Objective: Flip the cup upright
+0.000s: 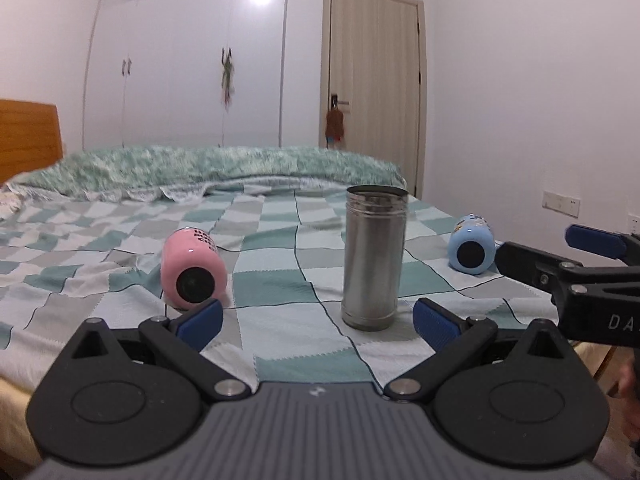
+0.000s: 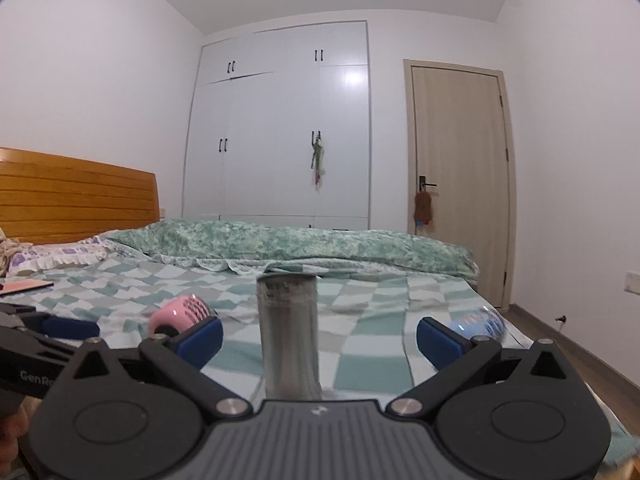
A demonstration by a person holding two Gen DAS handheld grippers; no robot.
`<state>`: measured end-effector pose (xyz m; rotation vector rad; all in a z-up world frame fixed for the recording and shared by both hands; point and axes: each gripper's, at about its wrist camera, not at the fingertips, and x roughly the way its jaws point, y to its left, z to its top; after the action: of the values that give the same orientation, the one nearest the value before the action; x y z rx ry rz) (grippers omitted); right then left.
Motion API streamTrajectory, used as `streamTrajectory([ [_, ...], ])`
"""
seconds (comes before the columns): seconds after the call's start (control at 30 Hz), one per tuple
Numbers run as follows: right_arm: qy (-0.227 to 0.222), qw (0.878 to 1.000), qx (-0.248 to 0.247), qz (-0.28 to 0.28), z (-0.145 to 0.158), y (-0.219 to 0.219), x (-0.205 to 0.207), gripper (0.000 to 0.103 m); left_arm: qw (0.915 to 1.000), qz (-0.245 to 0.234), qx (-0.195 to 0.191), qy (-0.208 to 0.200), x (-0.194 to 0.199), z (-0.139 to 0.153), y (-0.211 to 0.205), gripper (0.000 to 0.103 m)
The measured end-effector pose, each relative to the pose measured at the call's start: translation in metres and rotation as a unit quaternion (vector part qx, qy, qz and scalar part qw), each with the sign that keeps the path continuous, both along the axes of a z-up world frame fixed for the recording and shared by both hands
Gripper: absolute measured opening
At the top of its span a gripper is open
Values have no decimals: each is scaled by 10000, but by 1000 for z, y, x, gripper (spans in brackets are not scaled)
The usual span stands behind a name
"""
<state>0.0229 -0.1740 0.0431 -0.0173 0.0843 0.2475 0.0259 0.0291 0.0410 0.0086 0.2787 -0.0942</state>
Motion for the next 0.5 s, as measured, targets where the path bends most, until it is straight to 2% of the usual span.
streamTrajectory([
  [0.13, 4, 9997, 61, -217, -20, -12, -14, 103, 9995, 117, -190, -217, -12, -18, -9, 103],
  [0.27, 38, 9994, 70, -338, -38, -22, -21, 103, 9979, 317, -217, -515, -17, -31, -14, 103],
  [0.5, -74, 9990, 175, -406, -42, -28, -23, 103, 9974, 393, -103, -598, -19, -41, -22, 103],
])
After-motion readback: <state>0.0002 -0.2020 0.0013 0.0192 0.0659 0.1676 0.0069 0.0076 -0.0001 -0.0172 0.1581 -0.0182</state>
